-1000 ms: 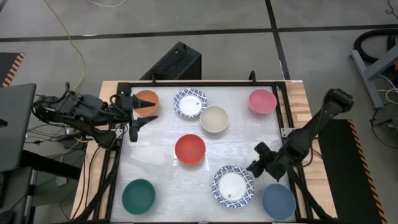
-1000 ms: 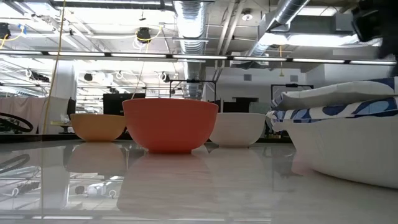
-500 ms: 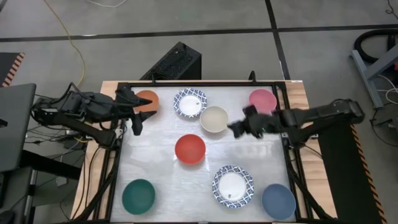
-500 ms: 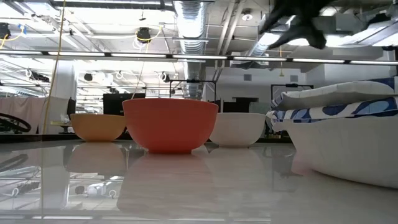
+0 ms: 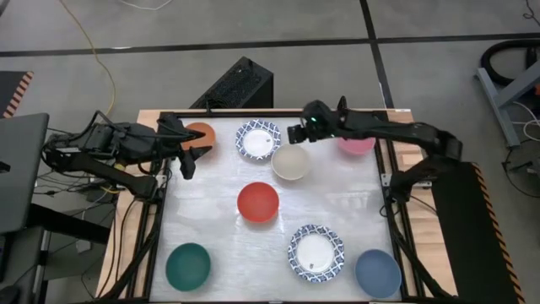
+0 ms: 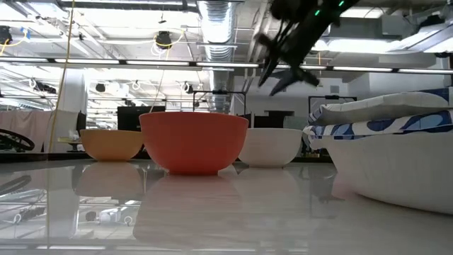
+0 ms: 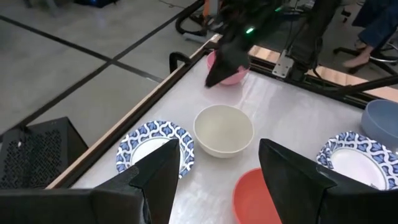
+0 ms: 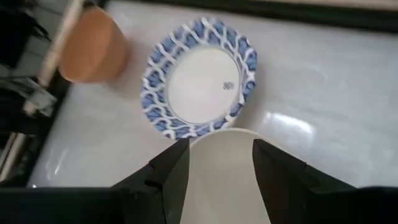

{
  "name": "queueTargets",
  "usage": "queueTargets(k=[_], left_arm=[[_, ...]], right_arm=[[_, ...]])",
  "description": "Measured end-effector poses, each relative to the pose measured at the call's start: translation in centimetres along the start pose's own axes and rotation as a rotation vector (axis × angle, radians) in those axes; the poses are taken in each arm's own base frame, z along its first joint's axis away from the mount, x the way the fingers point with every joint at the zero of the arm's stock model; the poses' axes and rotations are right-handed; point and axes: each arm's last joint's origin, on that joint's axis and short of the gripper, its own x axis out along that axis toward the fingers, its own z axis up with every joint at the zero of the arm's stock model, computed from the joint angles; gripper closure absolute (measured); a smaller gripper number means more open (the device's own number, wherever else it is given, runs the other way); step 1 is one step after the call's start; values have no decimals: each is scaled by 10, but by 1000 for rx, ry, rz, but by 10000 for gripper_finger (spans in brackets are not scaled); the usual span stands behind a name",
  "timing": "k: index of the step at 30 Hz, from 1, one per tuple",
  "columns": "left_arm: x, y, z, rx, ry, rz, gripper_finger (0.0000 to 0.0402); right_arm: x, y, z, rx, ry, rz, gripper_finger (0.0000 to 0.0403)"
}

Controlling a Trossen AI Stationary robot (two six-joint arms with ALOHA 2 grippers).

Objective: Nest bowls inside each other
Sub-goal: Stack the white patterned bowl on top of the white patterned bowl

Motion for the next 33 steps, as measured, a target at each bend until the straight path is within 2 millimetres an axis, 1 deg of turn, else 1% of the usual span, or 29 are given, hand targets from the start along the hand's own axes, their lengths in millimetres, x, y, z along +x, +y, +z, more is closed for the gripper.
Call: queueTargets(k=[3,8,18,22,27,31,33], left_arm=[[0,0,0,0,0,0,192],[0,0,0,1,0,1,192],[0,0,-1,4,6,4,192],[0,0,-1,5,6,4,192],[0,0,-1,-5,13,5,192],[0,1,-2,-4,20,4,192],[0,1,-2,-4,21,3,192]], right_arm=[[26,-7,8,17,60,-19,207],[62,-8,9,17,78,-39,207],[112,-7,14,47,96,-66,207],[128,-5,15,60,105,-79,207],[143,-9,12,84,135,-114,207],[142,-10,12,93,124,-136,207],[138,-9,14,89,115,-139,207]])
